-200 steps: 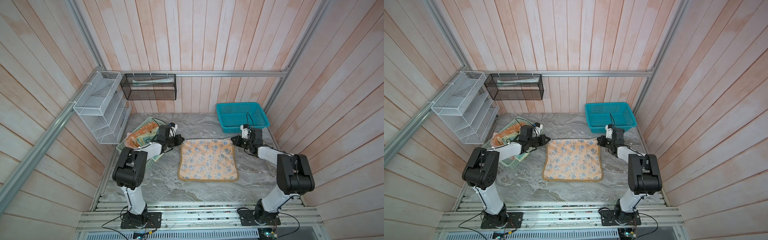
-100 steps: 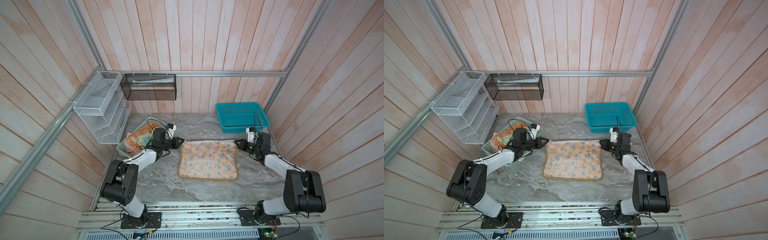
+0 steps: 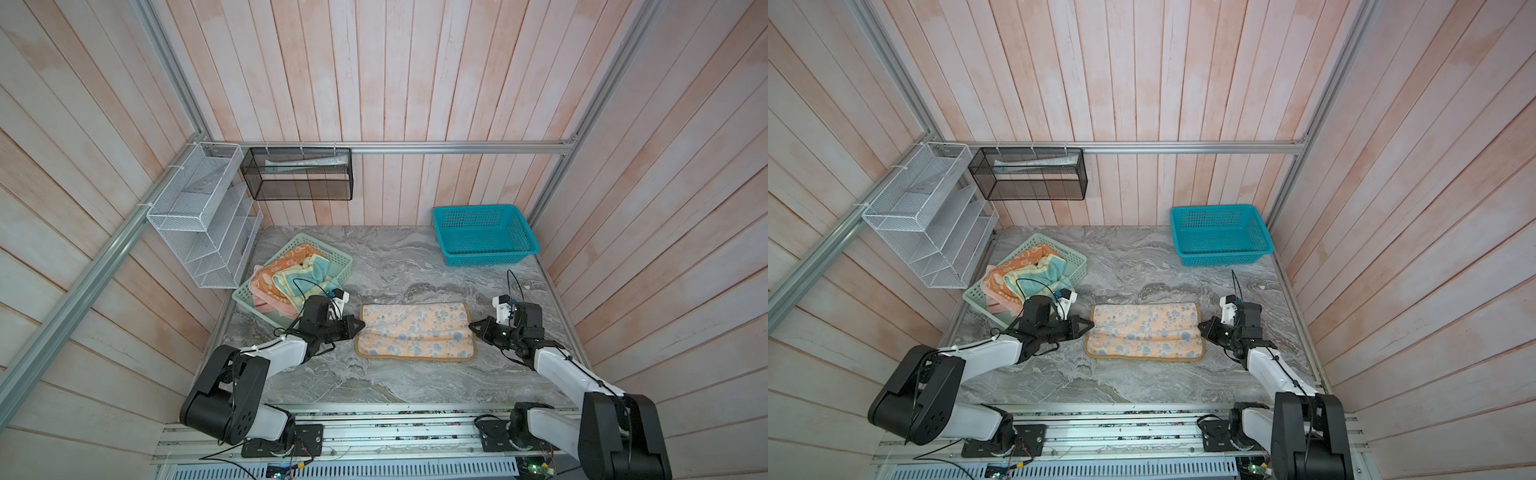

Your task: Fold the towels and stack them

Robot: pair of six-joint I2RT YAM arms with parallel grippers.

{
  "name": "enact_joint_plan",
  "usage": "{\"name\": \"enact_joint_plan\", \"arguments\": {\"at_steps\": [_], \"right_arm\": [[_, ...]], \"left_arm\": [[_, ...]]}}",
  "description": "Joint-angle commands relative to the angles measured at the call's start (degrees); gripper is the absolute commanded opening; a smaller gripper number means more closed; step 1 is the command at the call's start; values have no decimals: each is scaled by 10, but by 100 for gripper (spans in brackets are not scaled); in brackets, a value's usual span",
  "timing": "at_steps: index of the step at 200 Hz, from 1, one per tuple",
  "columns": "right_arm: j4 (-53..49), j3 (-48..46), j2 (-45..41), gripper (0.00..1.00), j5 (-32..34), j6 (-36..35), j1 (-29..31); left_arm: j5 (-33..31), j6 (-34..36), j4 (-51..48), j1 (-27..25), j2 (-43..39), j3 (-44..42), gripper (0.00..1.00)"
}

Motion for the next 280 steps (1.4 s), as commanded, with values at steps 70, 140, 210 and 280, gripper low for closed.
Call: {"name": "enact_joint_plan", "arguments": {"at_steps": [70,140,210,280], "right_arm": [[-170,45,-65,0,58,-10,-3],[-237,90,-86,50,121,12,3],[-174,91,15,53,113,-2,51],[-183,83,35,25,156,-13,84]], "left_arm": [[-38,13,-92,-15,-75,1,0],[-108,-23,-138,-16,-129,-40,40],[-82,-11,-145,-32,-49,27,46],[-55,-12,-158,-51,-25,27,8]]}}
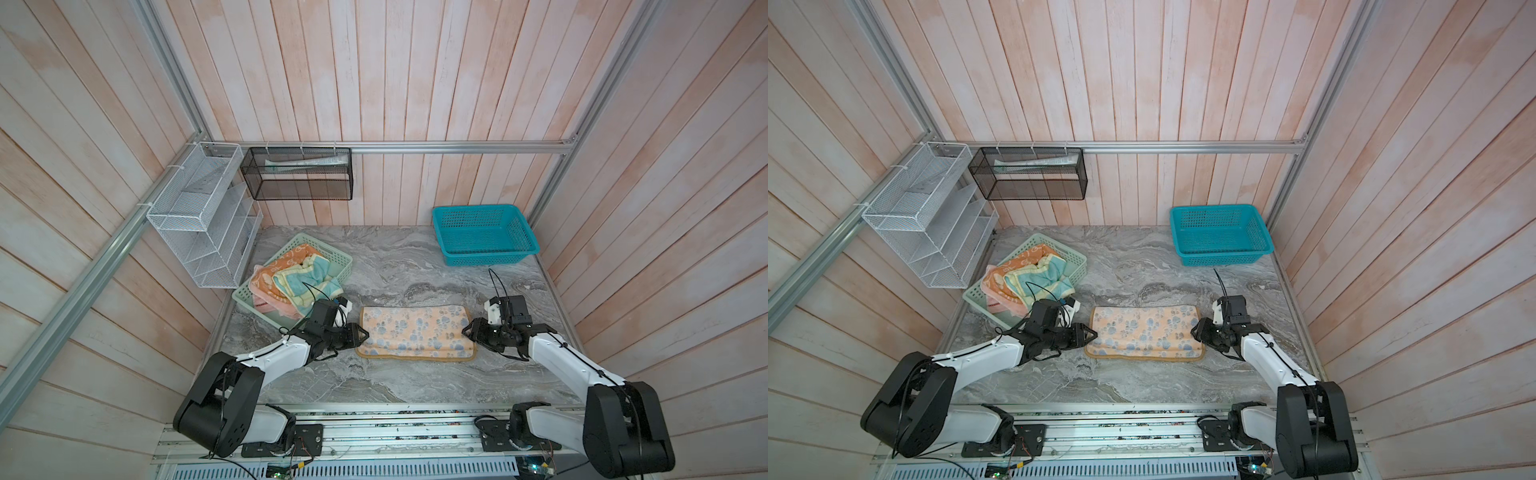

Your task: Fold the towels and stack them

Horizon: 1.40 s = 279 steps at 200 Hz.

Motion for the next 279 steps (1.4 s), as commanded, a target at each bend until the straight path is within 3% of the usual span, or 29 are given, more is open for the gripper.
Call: {"name": "enact_joint_plan", "arguments": {"at_steps": [1,7,32,90,132,141,159,166,195,214,237,261,279], "right_arm": [[-10,2,-10,24,31,-15,2],[-13,4,-16,17,34,-16,3],[-23,17,-36,0,37,-16,1],[-124,81,-45,0,30,-18,-16],[-119,13,-14,0,3,4,-18],[-107,8,-2,0,2,8,-13],[-95,11,17,31,6,13,-12],[-98,14,21,38,7,13,-12],[-114,28,-5,60,10,14,-13],[-114,30,-26,67,11,22,-17],[-97,19,-29,72,-6,31,-34],[-69,-2,-12,77,-46,37,-47],[-46,-20,-2,80,-72,53,-46]], "left_arm": [[8,8,-19,-1,-11,10,7],[6,10,-26,-1,-20,11,0],[1,33,-84,-1,-50,36,0],[9,32,-184,9,-90,57,0],[13,-7,-176,10,-62,-5,0],[10,-14,-164,10,-53,-17,9],[-3,-22,-160,10,-44,-20,32],[-12,-20,-170,10,-45,-12,38],[-76,-4,-251,14,-75,44,46],[-115,1,-280,14,-103,85,46],[-123,-11,-248,-16,-103,127,45],[-116,-31,-167,-102,-29,178,43],[-70,-62,-78,-169,56,210,42]]}}
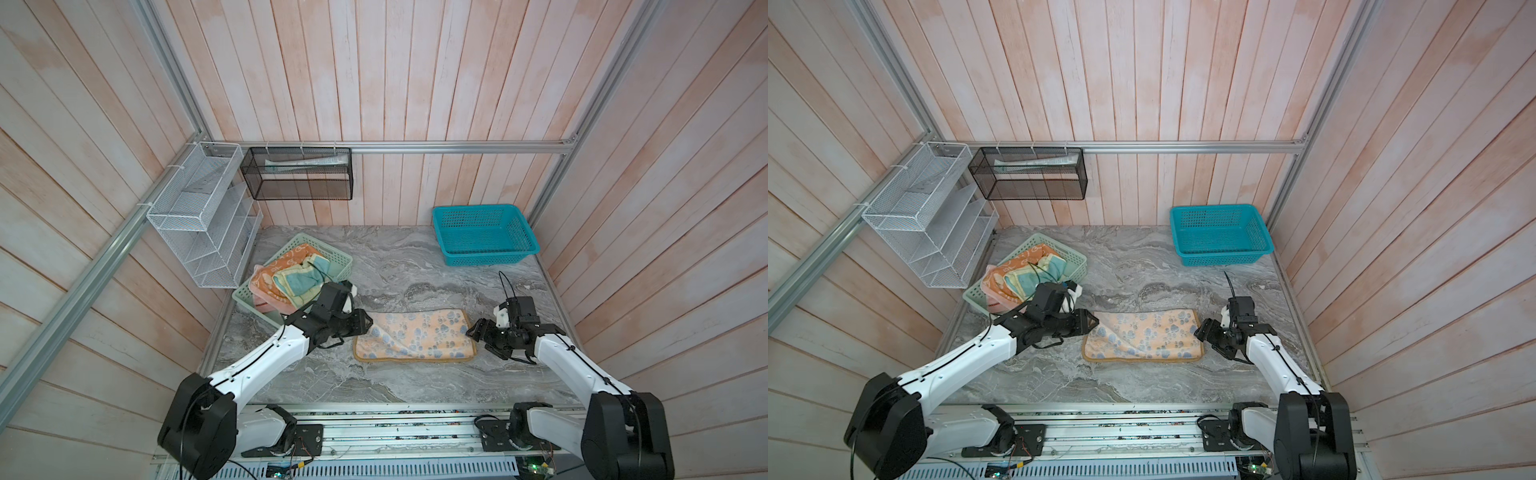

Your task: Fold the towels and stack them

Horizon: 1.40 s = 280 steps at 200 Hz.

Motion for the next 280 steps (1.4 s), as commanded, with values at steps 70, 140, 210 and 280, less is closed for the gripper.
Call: {"name": "enact_joint_plan", "arguments": {"at_steps": [70,140,210,280], "right_arm": [[93,-60,50,81,-54,46,2],[83,-63,63,76,-31,21,6],[69,-55,67,66,-16,-5,8],[69,-52,63,30,2,-5,20]], "left_arm": [[62,-75,143,-139,242,104,40],[-50,-43,-35,20,-44,-86,39],[-50,62,-41,-9,-85,-26,40],[-152,170,-68,-189,257,252,41]]}}
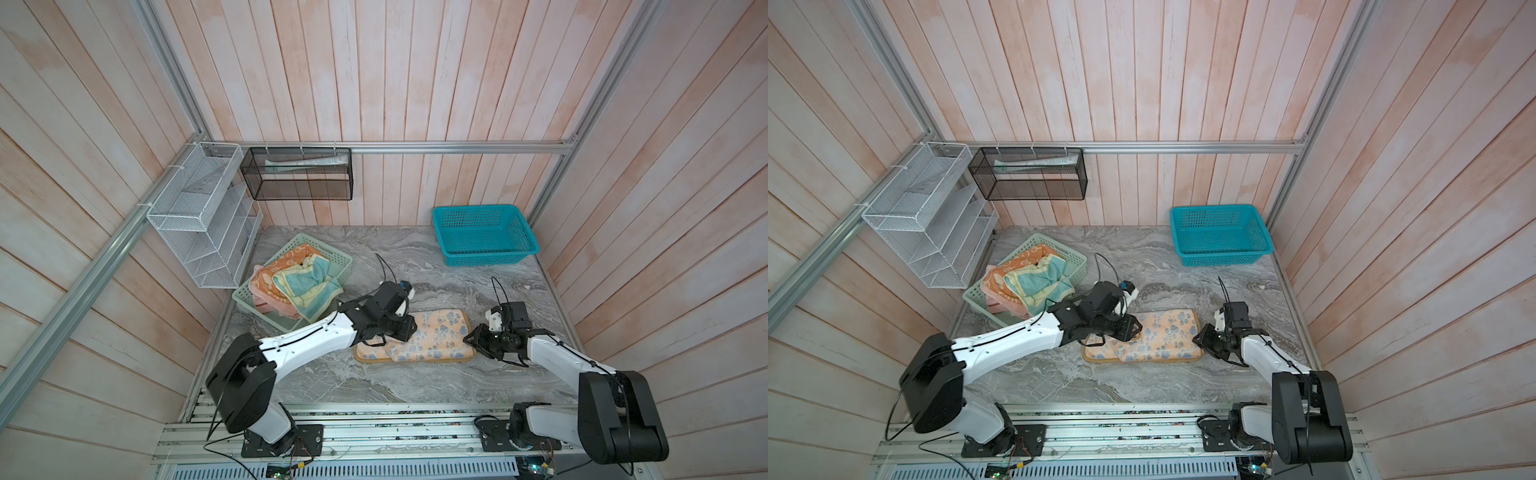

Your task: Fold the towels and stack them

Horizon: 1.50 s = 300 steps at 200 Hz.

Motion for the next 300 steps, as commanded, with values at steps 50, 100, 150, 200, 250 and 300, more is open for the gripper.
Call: {"name": "enact_joint_plan", "arguments": {"at_steps": [50,100,150,200,250,300], "right_arm": [[-43,-11,-13,16,34,-7,5],[-41,-10,-10,11,31,-10,5],[-40,-8,-5,10,32,-16,5],[-39,-9,-5,8,29,-18,5],[-53,4,-12,33,30,-23,7],[-44,12,-12,65,20,-18,11]], "left_arm": [[-187,75,-155,-30,143,121,43],[-165,51,-131,-31,133,76,44],[-167,28,-102,-29,72,22,0],[-138,-50,-81,78,-107,-174,3],[-129,-111,-109,168,-276,-268,44],[-18,-89,1,148,-220,-185,39]]}}
